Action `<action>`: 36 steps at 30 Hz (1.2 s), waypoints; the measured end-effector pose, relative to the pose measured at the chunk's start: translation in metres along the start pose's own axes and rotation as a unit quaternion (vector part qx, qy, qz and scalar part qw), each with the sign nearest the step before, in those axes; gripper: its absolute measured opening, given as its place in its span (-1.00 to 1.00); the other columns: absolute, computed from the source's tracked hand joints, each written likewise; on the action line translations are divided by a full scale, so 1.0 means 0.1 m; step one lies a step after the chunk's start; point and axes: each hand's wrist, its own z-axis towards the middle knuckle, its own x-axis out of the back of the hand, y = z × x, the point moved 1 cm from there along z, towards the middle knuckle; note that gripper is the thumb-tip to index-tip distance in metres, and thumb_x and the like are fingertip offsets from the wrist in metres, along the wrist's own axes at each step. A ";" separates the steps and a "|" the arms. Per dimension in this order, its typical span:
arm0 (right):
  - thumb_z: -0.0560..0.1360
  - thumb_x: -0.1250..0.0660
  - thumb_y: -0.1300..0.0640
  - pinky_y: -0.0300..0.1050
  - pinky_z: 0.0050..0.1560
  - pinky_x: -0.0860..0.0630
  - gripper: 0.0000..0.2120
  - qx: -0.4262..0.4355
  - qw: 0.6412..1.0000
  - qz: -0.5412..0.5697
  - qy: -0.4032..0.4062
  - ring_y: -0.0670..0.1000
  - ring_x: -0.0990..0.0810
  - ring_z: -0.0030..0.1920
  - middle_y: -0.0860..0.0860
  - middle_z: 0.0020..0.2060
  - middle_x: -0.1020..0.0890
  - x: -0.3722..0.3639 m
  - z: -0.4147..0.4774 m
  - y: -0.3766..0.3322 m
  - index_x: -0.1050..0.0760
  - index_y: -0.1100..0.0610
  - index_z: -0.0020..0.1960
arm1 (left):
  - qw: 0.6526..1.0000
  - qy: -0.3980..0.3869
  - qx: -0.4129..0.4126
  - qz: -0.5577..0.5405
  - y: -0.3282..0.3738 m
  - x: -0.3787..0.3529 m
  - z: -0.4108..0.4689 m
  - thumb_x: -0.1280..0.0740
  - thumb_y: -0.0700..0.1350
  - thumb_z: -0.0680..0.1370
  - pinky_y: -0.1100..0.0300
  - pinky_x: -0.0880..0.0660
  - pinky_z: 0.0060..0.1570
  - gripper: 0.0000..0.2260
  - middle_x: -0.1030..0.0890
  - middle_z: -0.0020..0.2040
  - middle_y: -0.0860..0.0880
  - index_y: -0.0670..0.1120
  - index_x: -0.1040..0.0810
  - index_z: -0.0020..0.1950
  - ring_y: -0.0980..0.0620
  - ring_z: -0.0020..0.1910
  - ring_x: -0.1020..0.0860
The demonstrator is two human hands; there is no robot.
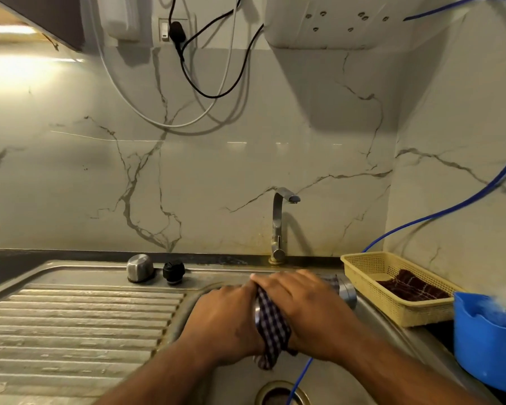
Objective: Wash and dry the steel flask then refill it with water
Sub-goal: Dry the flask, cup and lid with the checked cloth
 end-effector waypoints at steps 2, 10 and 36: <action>0.41 -0.44 -0.29 -0.02 0.50 -0.28 -0.13 -0.019 1.000 -0.008 0.021 -0.08 -0.38 0.43 -0.13 0.45 -0.42 0.00 0.02 0.07 -0.12 -0.11 0.58 | 1.000 0.014 -0.007 -0.016 -0.04 -0.01 0.03 -0.46 0.30 0.32 0.13 -0.56 0.09 -0.35 -0.59 0.13 0.19 0.24 -0.34 0.36 0.14 0.03 -0.55; 0.17 -0.67 -0.21 -0.20 0.14 -0.57 -0.21 -0.285 0.874 0.388 0.069 -0.24 -0.61 0.12 -0.23 0.13 -0.65 0.10 -0.07 0.14 -0.45 -0.19 0.33 | 0.906 -0.035 -0.039 -0.419 -0.34 0.07 0.03 -0.66 0.21 0.18 0.09 -0.55 0.28 0.05 -0.48 0.32 0.17 0.39 -0.08 0.49 0.16 0.23 -0.57; 0.33 -0.55 0.08 -0.04 -0.16 -0.70 -0.60 -0.376 0.498 0.710 0.326 0.12 -0.75 -0.04 0.11 -0.03 -0.76 0.28 0.03 0.30 -0.63 0.20 0.13 | 0.954 -0.145 0.040 -0.261 -0.08 -0.43 0.12 -0.54 0.42 0.23 0.15 -0.62 0.12 -0.18 -0.58 0.16 0.12 0.17 -0.36 0.38 0.13 0.08 -0.59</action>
